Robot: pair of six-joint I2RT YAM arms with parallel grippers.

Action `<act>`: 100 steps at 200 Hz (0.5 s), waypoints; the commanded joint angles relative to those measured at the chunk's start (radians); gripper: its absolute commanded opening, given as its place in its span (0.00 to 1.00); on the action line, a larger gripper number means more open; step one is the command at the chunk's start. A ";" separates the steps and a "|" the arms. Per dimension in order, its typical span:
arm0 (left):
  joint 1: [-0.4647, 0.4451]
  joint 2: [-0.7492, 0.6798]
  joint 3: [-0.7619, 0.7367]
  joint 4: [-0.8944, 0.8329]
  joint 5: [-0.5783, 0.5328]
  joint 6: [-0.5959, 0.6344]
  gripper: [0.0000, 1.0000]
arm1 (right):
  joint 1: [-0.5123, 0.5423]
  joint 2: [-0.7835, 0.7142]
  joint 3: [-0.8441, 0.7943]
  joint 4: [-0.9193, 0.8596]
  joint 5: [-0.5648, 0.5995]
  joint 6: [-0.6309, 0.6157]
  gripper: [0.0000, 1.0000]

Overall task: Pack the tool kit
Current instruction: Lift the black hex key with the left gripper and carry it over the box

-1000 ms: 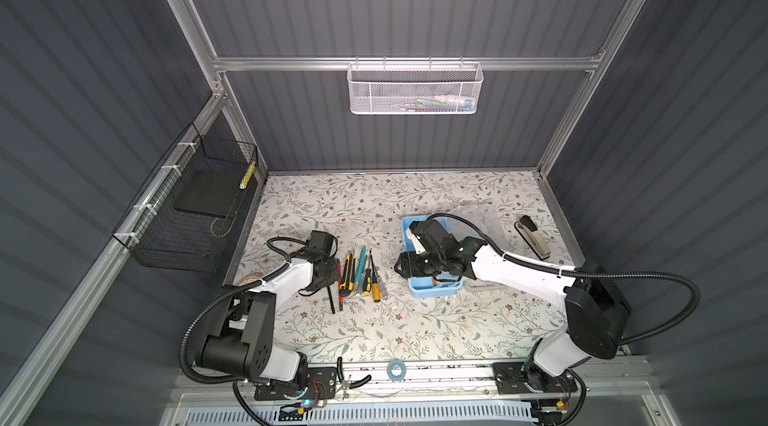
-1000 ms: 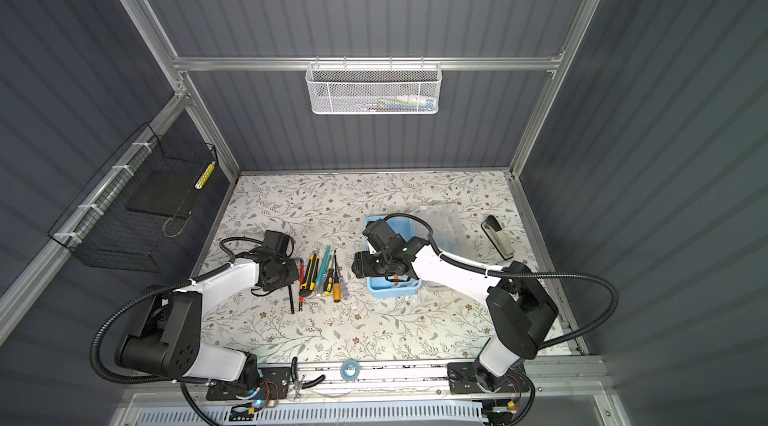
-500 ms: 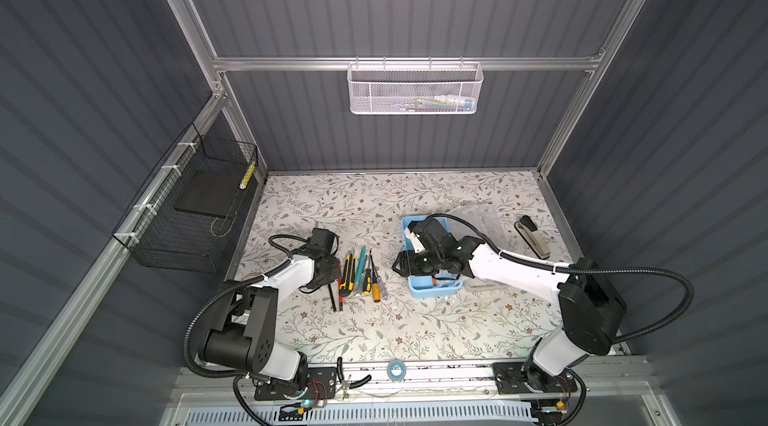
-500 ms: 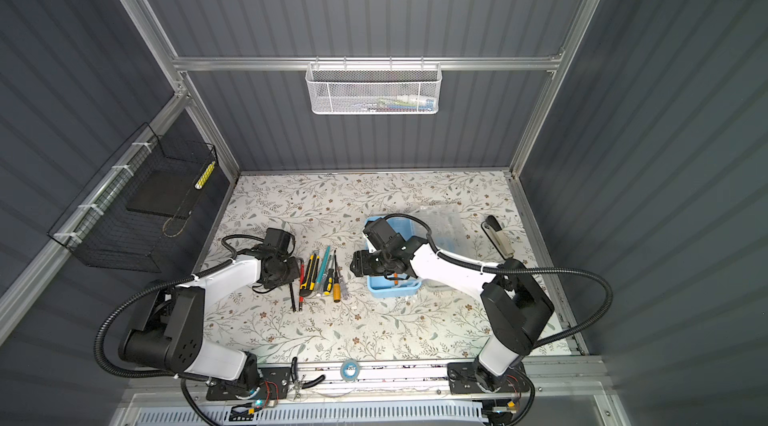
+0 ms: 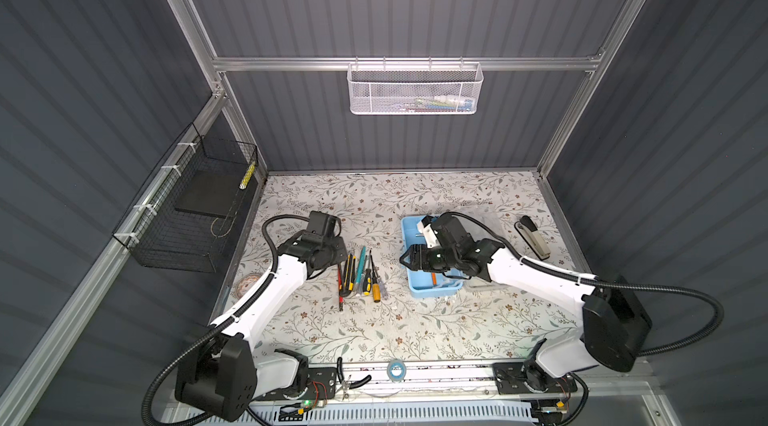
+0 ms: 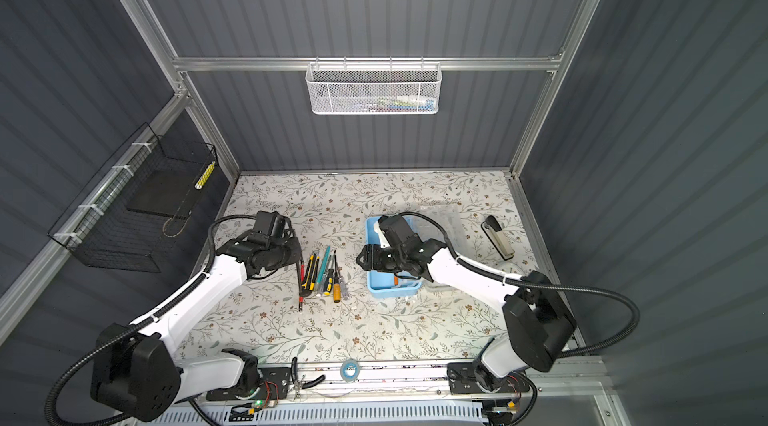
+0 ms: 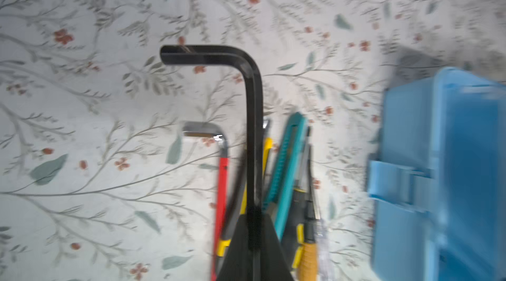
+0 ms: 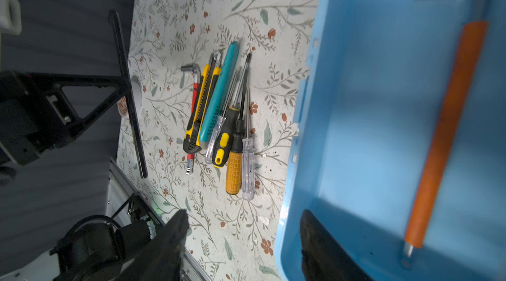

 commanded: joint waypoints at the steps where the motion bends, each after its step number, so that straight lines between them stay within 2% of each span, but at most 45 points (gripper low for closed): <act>1: -0.102 0.043 0.088 0.074 0.037 -0.080 0.00 | -0.037 -0.092 -0.021 0.024 0.009 0.023 0.65; 28: -0.191 0.138 0.196 0.161 0.032 -0.088 0.00 | -0.070 -0.173 -0.005 -0.068 0.069 -0.025 0.66; 57: -0.233 0.238 0.301 0.185 0.011 -0.097 0.00 | -0.112 -0.236 -0.018 -0.111 0.100 -0.047 0.66; 100: -0.282 0.332 0.342 0.250 -0.002 -0.147 0.00 | -0.172 -0.267 -0.041 -0.123 0.090 -0.059 0.66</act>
